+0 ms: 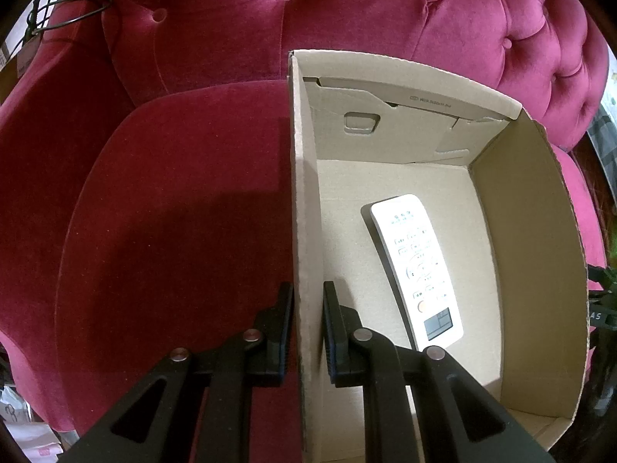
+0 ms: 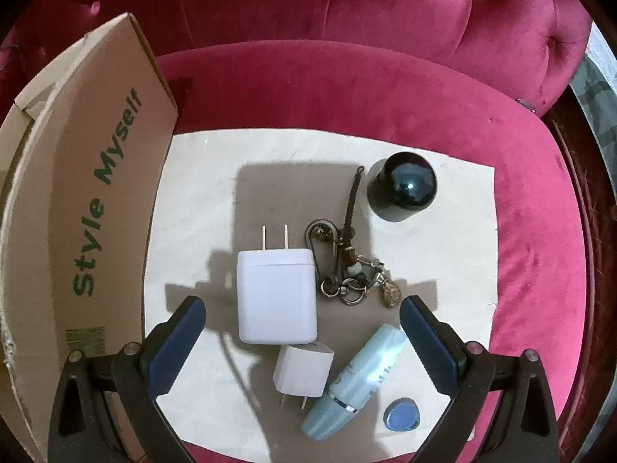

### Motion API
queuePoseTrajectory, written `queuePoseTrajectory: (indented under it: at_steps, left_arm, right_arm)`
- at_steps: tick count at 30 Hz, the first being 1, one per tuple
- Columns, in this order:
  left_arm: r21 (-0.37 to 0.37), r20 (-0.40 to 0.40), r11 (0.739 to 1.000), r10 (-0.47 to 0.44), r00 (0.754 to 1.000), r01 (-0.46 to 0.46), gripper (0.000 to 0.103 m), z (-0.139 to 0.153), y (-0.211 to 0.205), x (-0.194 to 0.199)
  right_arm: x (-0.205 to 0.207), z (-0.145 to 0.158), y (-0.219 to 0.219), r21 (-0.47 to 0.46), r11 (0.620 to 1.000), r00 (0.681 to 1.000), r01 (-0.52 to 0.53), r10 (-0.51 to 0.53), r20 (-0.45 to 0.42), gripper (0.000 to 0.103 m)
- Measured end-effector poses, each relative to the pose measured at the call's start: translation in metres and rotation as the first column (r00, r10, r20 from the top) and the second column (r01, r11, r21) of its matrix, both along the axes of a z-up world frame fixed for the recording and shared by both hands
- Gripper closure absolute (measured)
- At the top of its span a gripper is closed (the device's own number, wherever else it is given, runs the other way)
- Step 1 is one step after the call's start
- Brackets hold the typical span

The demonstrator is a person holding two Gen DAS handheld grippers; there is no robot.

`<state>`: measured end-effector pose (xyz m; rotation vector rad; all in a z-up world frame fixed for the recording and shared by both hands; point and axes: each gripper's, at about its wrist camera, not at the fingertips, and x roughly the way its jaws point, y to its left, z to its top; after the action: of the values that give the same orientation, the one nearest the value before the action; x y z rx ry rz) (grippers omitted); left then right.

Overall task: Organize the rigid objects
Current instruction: 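Move the right gripper back to the paper and grasp the large white charger, then lift the white charger with the right gripper and carry it into the box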

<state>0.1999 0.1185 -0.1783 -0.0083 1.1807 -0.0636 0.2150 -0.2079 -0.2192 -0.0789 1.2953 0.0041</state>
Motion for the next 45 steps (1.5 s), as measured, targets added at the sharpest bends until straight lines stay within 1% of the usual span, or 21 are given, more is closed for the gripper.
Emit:
queuePoseTrajectory:
  at_steps: [5,8,9,10,11,12,13,14,25,26,37,40,45]
  left_arm:
    - [-0.001,0.000,1.000,0.001,1.000,-0.001,0.087,0.000,0.000,0.000]
    - [-0.001,-0.001,1.000,0.001,1.000,-0.001,0.087,0.000,0.001,0.000]
    - [-0.001,-0.001,1.000,0.001,1.000,-0.001,0.087,0.000,0.001,0.000]
    - [-0.001,-0.001,1.000,0.001,1.000,-0.001,0.087,0.000,0.001,0.000]
    - [-0.001,-0.001,1.000,0.001,1.000,-0.001,0.087,0.000,0.001,0.000]
    - [-0.001,-0.001,1.000,0.001,1.000,-0.001,0.087,0.000,0.001,0.000]
    - [-0.001,-0.001,1.000,0.001,1.000,-0.001,0.087,0.000,0.001,0.000]
    - [-0.002,-0.001,1.000,0.002,1.000,-0.002,0.087,0.000,0.001,0.000]
    - [0.003,-0.001,1.000,0.001,1.000,-0.001,0.087,0.000,0.000,0.000]
    - [0.002,-0.001,1.000,0.002,1.000,-0.002,0.087,0.000,0.001,0.000]
    - [-0.002,-0.001,1.000,0.004,1.000,-0.004,0.087,-0.001,-0.001,-0.001]
    - [-0.004,-0.002,1.000,0.004,1.000,-0.004,0.087,-0.001,-0.001,-0.001]
    - [-0.003,-0.002,1.000,0.003,1.000,-0.003,0.087,-0.001,-0.001,0.000]
  right_arm:
    - [0.003,-0.005,0.002,0.007,1.000,1.000,-0.008,0.008,-0.007,0.004]
    - [0.004,-0.006,0.004,0.011,1.000,1.000,-0.019,0.019,-0.015,0.014]
    - [0.005,-0.007,0.005,0.012,1.000,1.000,-0.022,0.022,-0.021,0.022]
    - [0.005,-0.008,0.006,0.014,1.000,0.999,-0.023,0.023,-0.026,0.026]
    - [0.005,-0.009,0.007,0.017,1.000,0.999,-0.022,0.023,-0.033,0.034]
    - [0.005,-0.010,0.007,0.017,1.000,0.999,-0.022,0.023,-0.036,0.044]
    - [0.005,-0.011,0.007,0.016,1.000,0.999,-0.023,0.024,-0.037,0.052]
    - [0.006,-0.011,0.008,0.023,0.999,0.999,-0.026,0.027,-0.038,0.057]
    - [0.003,-0.003,0.009,0.031,0.999,1.000,-0.016,0.017,-0.015,0.058]
    - [0.001,-0.001,0.004,0.027,0.999,1.000,-0.018,0.018,-0.013,0.058]
    - [-0.004,0.032,0.005,0.020,1.000,1.000,-0.018,0.018,0.017,0.058]
    - [-0.003,0.039,-0.001,0.019,1.000,0.999,-0.018,0.017,0.027,0.058]
    - [-0.005,0.056,0.007,0.016,1.000,0.999,-0.024,0.023,0.047,0.057]
